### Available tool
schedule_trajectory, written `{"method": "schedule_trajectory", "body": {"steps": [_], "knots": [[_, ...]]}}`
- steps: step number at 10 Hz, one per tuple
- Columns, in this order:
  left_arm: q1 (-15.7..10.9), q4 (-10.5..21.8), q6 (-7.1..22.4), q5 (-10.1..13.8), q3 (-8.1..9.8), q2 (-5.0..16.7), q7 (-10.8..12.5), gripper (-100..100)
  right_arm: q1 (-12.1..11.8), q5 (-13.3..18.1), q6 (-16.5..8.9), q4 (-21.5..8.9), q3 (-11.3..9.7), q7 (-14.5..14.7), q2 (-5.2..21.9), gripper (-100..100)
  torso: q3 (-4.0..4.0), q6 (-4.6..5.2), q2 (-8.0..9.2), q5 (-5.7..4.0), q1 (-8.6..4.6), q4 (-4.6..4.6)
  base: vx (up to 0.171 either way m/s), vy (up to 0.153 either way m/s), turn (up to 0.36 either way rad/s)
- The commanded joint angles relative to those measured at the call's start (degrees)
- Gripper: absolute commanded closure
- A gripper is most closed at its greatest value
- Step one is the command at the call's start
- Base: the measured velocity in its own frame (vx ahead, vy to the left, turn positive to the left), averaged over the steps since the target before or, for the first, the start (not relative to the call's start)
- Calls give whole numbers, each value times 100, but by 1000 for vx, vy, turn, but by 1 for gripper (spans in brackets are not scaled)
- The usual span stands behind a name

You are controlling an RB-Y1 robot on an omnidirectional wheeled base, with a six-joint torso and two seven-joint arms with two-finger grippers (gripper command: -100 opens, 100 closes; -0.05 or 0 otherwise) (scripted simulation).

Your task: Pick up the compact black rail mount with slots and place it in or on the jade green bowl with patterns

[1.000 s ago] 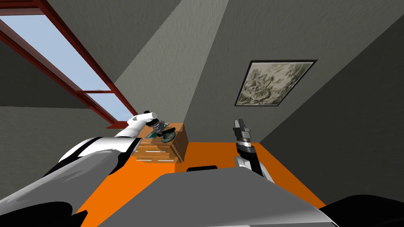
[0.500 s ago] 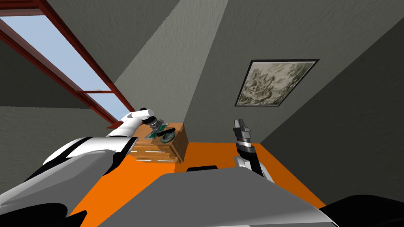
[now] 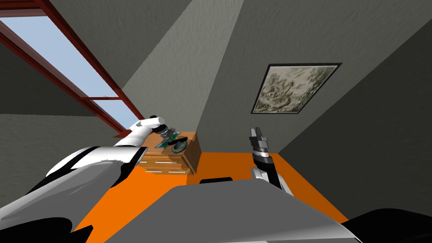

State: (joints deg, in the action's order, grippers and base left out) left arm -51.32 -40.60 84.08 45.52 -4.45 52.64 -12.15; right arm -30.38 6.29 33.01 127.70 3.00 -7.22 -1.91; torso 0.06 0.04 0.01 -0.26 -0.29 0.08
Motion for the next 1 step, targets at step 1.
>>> {"method": "schedule_trajectory", "body": {"steps": [1], "knots": [[0, 0, 0, 0, 0, 0, 0, 0, 0, 0, 0, 0, 0, 0, 0, 0, 0, 0, 0, 0, 0, 0, 0, 0, 0]]}}
